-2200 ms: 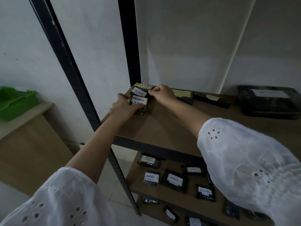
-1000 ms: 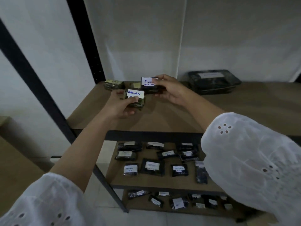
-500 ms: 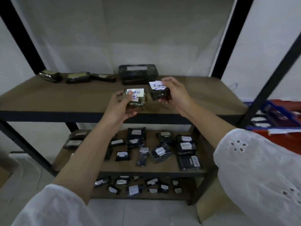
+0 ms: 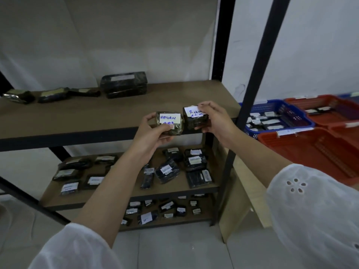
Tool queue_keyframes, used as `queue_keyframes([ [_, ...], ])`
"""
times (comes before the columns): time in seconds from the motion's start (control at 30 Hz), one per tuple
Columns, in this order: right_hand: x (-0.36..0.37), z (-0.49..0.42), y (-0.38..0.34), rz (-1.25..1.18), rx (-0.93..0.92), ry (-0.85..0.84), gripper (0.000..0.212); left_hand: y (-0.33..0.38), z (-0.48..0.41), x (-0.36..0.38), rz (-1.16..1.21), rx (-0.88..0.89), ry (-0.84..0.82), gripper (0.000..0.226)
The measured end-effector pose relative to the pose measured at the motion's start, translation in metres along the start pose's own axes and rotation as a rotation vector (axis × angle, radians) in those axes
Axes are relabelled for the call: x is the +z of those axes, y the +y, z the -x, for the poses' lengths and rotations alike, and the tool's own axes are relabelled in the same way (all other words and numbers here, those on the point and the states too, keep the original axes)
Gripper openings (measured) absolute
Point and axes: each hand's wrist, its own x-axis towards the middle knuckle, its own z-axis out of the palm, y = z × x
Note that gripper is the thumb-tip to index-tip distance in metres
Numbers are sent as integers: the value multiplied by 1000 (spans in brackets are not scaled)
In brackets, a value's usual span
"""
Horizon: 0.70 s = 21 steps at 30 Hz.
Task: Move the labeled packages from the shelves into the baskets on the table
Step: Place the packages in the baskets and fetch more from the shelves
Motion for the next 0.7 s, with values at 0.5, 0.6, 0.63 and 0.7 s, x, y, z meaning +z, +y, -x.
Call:
queue_keyframes([
  [0.5, -269, 20, 1, -46, 30, 57, 14, -101, 17, 242, 103, 4, -52, 54],
  [0.6, -320, 19, 3, -9, 73, 69, 12, -121, 12, 290, 120, -28, -38, 57],
  [0.63, -335, 18, 4, -17, 83, 74, 11, -127, 8, 305, 123, -39, -40, 57],
  [0.7, -364, 12, 8, -36, 101, 84, 8, -138, -3, 331, 133, -53, -54, 53],
])
